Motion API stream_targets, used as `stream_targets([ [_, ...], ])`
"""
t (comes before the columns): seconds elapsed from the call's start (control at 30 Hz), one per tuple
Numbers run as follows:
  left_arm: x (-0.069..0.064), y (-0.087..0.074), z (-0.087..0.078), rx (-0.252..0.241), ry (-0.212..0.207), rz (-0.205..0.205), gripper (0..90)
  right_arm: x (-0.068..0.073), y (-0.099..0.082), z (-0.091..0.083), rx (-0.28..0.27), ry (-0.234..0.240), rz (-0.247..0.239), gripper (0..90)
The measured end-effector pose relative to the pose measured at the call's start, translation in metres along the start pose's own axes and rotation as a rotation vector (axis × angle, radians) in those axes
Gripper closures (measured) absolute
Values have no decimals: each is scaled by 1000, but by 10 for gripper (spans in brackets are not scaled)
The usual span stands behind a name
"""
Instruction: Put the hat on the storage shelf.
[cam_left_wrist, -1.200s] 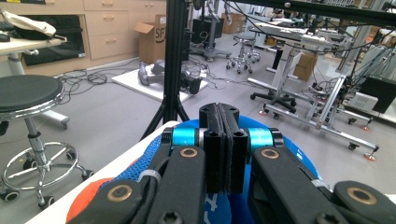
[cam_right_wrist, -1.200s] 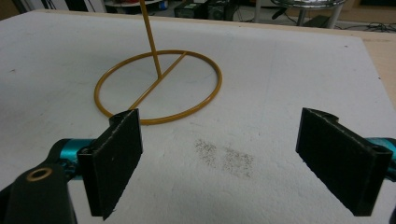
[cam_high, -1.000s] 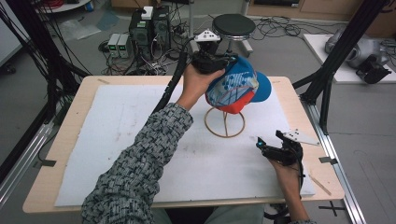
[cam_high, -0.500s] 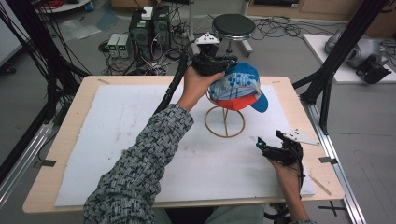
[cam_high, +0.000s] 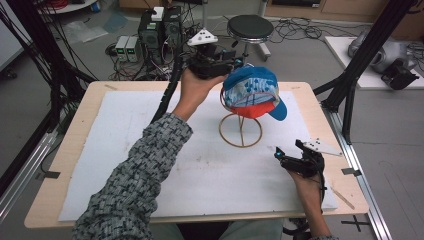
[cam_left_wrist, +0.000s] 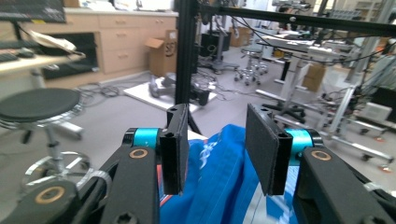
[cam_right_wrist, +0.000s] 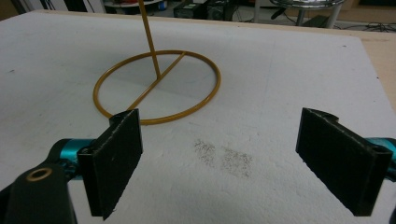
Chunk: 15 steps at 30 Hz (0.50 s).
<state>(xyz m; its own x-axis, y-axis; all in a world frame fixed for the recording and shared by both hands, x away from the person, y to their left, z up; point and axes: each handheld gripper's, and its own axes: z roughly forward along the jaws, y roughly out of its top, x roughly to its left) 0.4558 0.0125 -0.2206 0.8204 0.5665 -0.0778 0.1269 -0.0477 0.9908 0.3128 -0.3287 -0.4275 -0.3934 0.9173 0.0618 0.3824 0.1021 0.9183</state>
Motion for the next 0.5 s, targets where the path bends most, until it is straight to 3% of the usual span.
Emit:
stream_targets([
  [0.3, 12, -1, -69, -24, 63, 38, 526, 1, 1, 1, 0, 0, -1, 136],
  [0.5, 21, -5, -113, -32, 113, 42, 486, 3, 1, 3, 1, -1, -4, 136],
])
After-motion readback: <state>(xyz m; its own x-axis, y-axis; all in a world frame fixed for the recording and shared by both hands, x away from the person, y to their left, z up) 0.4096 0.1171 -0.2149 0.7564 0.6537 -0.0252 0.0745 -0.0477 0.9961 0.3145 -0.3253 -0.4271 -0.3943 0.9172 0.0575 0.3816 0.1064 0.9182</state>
